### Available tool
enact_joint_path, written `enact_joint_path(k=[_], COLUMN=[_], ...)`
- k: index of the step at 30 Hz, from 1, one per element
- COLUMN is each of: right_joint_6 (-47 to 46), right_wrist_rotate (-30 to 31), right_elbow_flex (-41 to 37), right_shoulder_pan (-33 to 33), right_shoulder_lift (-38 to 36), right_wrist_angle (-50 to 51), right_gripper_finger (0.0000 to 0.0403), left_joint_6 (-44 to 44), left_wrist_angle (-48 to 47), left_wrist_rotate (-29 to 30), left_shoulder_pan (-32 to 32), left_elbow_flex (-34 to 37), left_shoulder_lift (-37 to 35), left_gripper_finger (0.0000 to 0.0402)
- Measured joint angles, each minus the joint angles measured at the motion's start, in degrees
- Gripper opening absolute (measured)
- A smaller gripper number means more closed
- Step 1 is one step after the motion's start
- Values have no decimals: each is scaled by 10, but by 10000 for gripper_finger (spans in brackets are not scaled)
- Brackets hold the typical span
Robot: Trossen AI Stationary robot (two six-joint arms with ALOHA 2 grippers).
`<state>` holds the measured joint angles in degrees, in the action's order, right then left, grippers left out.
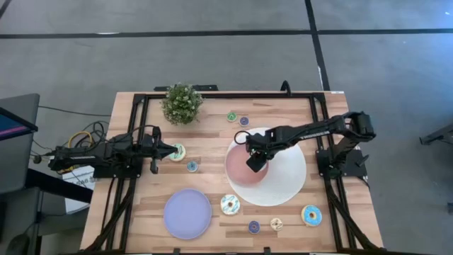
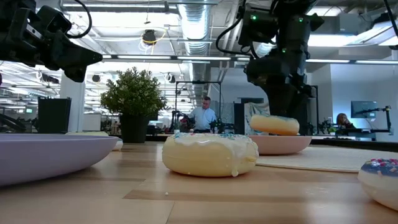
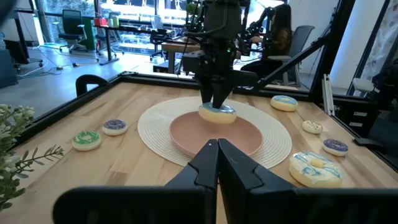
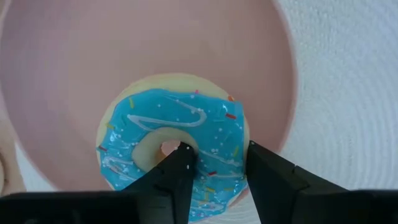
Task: Pick & Place donuts
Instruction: Put the large blue donut on the light pink plate
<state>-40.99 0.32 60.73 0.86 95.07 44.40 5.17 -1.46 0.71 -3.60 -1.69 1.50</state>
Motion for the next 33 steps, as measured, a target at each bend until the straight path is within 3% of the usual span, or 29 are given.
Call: enact_joint_path(k=[21, 33], right_joint_6=[50, 51], right_wrist_rotate=[1, 0], right_elbow_flex=[0, 0], right_shoulder_pan=[-6, -6], right_shoulder_lift=[10, 10], right_wrist_angle=[5, 5], right_gripper_finger=[130, 161], left_joint_6=[0, 0], left_wrist_angle=[0, 0], left_wrist_rotate=[0, 0], left_shoulder_pan=[0, 0], left_elbow_flex=[0, 0], left_shoulder_lift=[0, 0], left_gripper_finger=[0, 0])
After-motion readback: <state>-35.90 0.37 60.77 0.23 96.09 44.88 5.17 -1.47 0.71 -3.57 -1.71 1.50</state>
